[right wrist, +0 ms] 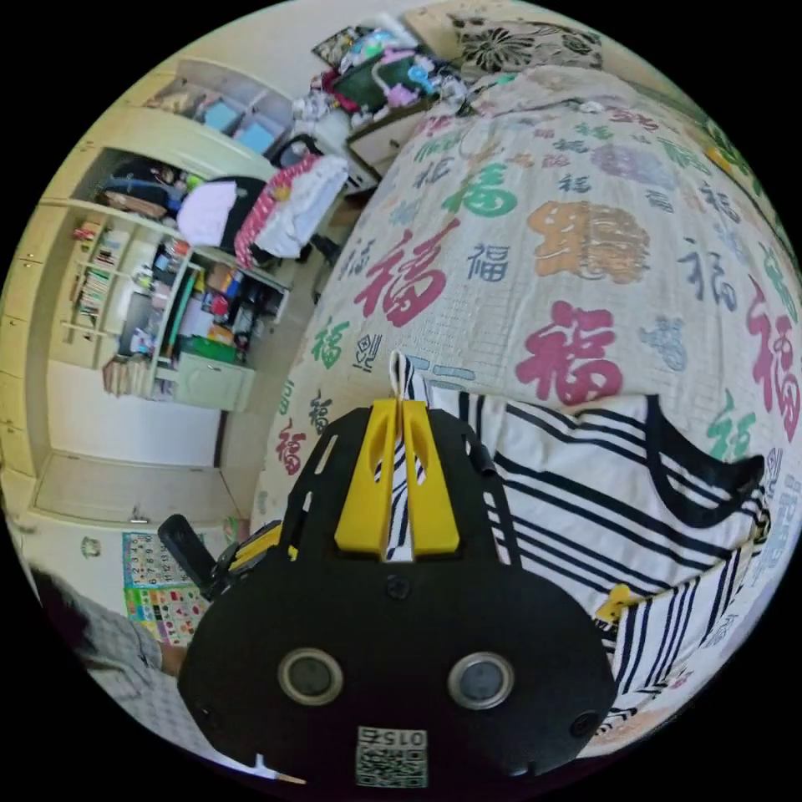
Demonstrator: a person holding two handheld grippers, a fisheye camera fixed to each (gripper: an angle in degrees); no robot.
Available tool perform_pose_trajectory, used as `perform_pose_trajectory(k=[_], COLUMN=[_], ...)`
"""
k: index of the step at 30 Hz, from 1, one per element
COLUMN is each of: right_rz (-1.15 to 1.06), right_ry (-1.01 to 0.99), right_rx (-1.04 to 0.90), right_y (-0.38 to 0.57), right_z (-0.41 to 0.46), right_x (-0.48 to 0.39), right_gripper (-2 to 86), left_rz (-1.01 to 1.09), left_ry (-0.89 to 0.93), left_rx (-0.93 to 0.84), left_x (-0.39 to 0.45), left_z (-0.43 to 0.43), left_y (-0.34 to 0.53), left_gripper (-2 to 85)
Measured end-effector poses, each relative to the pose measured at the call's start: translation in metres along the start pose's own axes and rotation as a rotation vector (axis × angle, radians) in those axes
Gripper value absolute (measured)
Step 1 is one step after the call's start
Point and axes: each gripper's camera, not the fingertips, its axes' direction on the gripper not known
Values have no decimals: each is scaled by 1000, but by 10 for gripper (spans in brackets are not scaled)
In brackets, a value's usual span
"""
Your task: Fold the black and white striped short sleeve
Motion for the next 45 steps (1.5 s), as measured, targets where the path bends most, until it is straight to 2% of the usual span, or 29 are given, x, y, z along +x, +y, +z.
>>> perform_pose_trajectory(k=[3,5,10,11,15,18,21,23,25,31,33,35,39,41,43,45], right_rz=[-9,58,348,384,296,181,155,196,234,160,98,56,4,19,48,84], right_ry=[-84,-54,67,104,201,106,102,151,74,107,132,131,215,202,199,180], right_rx=[134,141,-25,-17,76,25,-86,-158,-143,-79,-123,-177,-211,-192,-178,-193], right_y=[55,89,165,177,191,185,182,186,191,218,220,219,226,232,239,251], right_z=[-69,-94,-111,-119,-149,-146,-131,-125,-138,-183,-183,-177,-177,-187,-199,-204], right_x=[45,78,172,185,198,206,222,239,257,282,288,292,296,303,316,338], right_gripper=[4,10,52,63,62,54,38,9,6,82,87,69,8,0,-2,6], left_rz=[117,191,210,214,243,239,239,264,313,590,669,722,865,950,915,821], left_ry=[76,89,30,32,-21,-50,-98,-245,-301,-304,-297,-319,-406,-515,-572,-525], left_rx=[-41,-122,-381,-384,-337,-364,-504,-664,-707,-476,-549,-747,-893,-906,-822,-819], left_x=[57,95,129,135,147,147,143,140,147,196,199,198,200,197,190,176], left_z=[28,67,163,172,191,226,280,320,335,369,402,455,507,523,521,522], left_y=[15,38,93,96,88,79,86,100,101,36,15,-2,-2,3,-3,-8], left_gripper=[-3,-2,3,3,4,4,4,3,4,65,79,81,46,8,0,-1])
